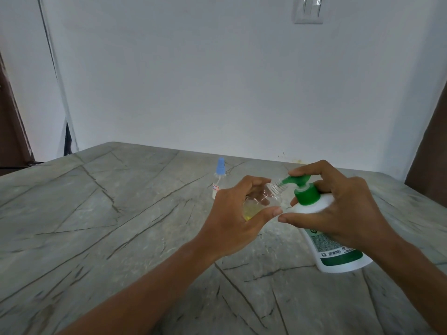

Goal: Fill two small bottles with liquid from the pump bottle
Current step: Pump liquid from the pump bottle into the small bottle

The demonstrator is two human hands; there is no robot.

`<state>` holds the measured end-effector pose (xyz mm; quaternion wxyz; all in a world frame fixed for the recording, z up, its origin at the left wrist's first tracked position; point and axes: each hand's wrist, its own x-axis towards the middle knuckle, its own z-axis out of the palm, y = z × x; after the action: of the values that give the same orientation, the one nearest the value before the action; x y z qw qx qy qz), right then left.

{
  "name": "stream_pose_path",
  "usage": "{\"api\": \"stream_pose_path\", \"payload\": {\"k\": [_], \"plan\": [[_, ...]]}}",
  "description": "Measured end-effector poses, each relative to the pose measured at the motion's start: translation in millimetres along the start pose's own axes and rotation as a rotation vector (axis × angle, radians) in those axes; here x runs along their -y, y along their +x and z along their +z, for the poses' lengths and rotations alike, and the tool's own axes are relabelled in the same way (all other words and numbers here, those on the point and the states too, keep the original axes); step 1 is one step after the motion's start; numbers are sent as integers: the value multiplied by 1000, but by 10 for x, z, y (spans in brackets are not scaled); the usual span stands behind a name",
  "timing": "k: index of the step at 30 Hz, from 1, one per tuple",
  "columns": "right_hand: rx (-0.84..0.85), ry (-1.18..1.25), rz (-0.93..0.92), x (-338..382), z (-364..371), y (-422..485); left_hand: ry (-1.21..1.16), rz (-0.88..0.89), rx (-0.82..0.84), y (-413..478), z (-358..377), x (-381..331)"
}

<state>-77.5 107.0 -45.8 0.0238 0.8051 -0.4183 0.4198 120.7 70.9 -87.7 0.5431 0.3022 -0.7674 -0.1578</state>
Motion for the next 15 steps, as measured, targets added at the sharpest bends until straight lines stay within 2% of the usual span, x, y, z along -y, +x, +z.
{"api": "stream_pose_path", "payload": {"k": [6, 15], "plan": [[55, -38, -26, 31, -8, 5, -18, -11, -19, 13, -24, -26], [31, -61, -25, 18, 9, 19, -27, -11, -20, 7, -18, -14]]}}
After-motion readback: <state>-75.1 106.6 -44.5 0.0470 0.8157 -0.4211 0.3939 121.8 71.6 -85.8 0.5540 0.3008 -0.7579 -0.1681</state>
